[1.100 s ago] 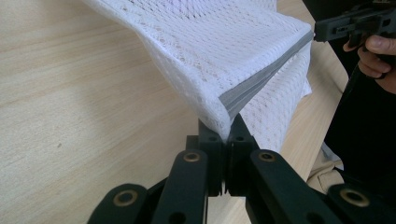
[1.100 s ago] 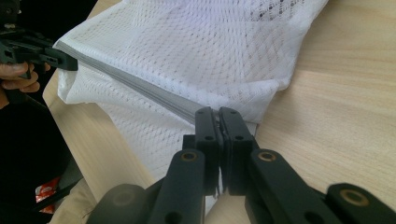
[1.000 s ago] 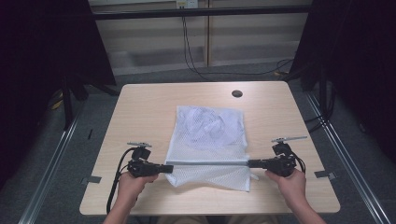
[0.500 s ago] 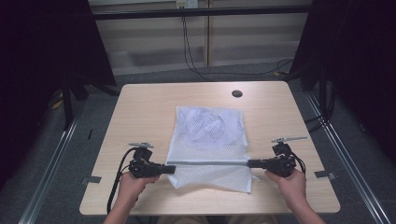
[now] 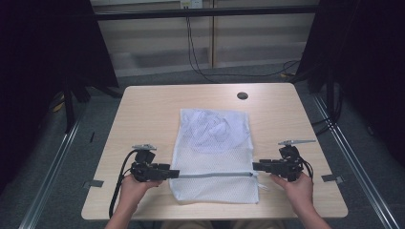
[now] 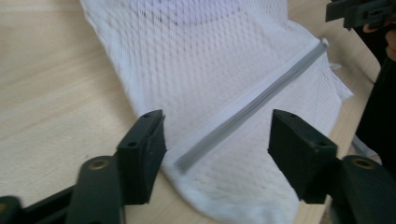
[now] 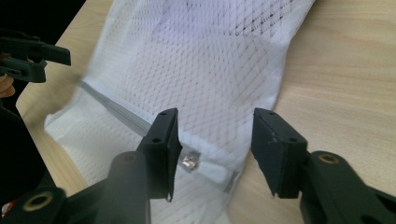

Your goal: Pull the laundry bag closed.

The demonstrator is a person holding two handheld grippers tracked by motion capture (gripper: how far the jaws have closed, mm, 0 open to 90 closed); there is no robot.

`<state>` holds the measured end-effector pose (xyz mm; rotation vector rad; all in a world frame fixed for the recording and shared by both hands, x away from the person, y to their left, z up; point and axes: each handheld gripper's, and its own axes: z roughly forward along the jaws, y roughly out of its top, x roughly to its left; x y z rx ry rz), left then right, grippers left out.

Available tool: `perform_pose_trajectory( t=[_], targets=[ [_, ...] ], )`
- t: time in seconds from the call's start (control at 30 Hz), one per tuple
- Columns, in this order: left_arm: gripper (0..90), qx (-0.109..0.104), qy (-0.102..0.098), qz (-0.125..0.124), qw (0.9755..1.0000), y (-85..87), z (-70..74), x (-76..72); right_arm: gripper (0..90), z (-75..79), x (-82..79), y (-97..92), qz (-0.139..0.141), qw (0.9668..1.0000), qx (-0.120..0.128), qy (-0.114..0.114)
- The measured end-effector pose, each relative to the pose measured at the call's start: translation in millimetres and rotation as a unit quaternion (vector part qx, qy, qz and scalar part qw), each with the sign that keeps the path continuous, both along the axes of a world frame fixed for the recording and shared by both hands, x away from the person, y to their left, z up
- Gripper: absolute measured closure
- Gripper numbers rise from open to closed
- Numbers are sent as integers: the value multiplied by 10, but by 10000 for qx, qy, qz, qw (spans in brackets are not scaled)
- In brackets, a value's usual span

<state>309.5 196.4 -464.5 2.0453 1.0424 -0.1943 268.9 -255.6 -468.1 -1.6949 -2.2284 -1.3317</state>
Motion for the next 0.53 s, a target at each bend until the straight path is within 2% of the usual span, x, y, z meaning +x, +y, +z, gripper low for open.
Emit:
perform_pose_trajectory(
  t=[0.03, 0.13, 0.23, 0.33, 0.43, 0.53],
  targets=[
    [323, 17, -13, 15, 10000, 3, 5, 2, 495, -2, 3, -6, -9, 10000, 1, -6],
    [266, 132, -333, 88, 9993, 17, 21, -3, 453, 1, 10, -18, -53, 10000, -25, -80],
    [201, 182, -437, 156, 9988, 36, 24, 4, 392, -1, 16, -31, -62, 9997, -105, -197],
    [162, 323, -600, 187, 9975, 53, 30, 6, 317, -3, 25, -60, -122, 9995, -150, -259],
    [148, 426, -653, 218, 9967, 71, 42, 11, 268, 5, 32, -110, -213, 9987, -155, -426],
    [141, 493, -684, 242, 9961, 82, 43, 13, 252, 12, 37, -142, -180, 9980, -286, -543]
  ],
)
